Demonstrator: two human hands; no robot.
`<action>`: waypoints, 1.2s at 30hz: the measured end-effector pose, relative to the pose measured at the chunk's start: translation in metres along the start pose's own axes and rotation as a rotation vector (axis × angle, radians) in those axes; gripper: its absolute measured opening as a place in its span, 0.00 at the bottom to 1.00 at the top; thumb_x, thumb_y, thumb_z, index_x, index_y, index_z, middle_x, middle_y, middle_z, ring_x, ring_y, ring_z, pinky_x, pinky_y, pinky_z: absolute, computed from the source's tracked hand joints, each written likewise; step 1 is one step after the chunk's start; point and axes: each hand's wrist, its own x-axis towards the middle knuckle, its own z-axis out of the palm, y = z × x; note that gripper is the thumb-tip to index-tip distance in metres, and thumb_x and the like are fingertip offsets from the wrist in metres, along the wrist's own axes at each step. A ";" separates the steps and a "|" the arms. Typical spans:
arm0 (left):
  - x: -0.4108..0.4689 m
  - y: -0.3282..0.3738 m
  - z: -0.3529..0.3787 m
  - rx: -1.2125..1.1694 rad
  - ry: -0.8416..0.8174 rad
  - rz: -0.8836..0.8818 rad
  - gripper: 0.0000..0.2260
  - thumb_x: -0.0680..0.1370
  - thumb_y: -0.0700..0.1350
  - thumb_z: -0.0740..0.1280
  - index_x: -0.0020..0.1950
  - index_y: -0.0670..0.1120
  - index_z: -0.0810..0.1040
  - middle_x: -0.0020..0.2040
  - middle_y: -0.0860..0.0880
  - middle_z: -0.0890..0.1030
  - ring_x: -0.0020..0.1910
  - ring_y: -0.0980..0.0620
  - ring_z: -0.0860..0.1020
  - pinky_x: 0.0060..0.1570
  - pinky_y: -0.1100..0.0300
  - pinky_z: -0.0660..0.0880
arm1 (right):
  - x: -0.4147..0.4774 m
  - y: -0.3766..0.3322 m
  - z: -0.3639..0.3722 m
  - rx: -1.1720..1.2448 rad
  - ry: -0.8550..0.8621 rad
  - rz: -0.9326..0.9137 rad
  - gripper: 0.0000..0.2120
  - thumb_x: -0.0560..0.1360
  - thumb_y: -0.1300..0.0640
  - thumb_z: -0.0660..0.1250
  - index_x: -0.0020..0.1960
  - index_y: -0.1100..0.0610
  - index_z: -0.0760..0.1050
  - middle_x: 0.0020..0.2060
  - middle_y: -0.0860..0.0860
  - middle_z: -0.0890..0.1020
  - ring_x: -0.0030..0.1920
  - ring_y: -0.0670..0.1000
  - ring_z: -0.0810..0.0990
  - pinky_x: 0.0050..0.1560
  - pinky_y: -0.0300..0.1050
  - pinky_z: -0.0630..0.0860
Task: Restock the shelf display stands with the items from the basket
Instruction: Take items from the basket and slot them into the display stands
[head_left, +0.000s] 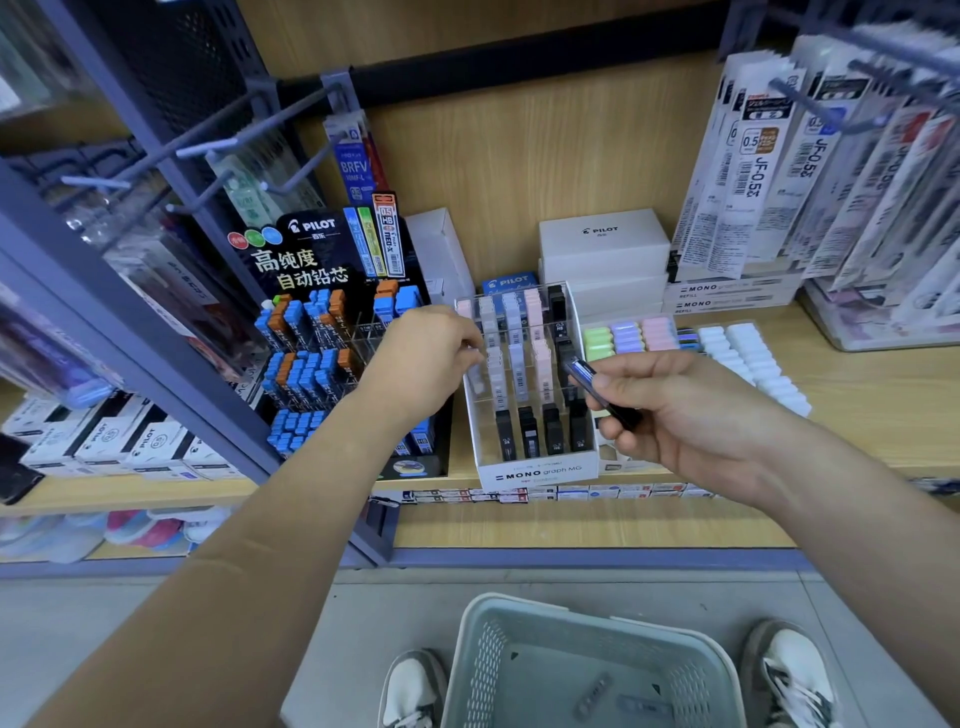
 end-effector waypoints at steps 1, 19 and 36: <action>0.000 0.001 0.000 -0.011 0.003 0.005 0.05 0.76 0.43 0.68 0.49 0.45 0.83 0.47 0.47 0.80 0.48 0.49 0.77 0.51 0.54 0.74 | 0.000 0.000 0.000 -0.001 0.001 0.001 0.09 0.77 0.66 0.66 0.58 0.64 0.77 0.36 0.55 0.78 0.26 0.47 0.75 0.23 0.35 0.72; 0.000 0.008 0.002 -0.014 0.065 -0.061 0.07 0.77 0.41 0.66 0.49 0.46 0.83 0.45 0.51 0.82 0.44 0.54 0.78 0.48 0.60 0.75 | -0.001 0.000 0.002 0.037 0.055 -0.036 0.08 0.74 0.72 0.66 0.45 0.63 0.81 0.38 0.58 0.83 0.36 0.50 0.84 0.37 0.36 0.81; -0.025 0.065 -0.024 -1.057 -0.134 -0.270 0.06 0.75 0.40 0.70 0.50 0.43 0.83 0.37 0.45 0.82 0.33 0.55 0.78 0.36 0.64 0.78 | 0.000 -0.001 0.016 0.085 0.088 -0.164 0.08 0.74 0.65 0.70 0.53 0.59 0.80 0.38 0.56 0.84 0.34 0.49 0.82 0.35 0.37 0.79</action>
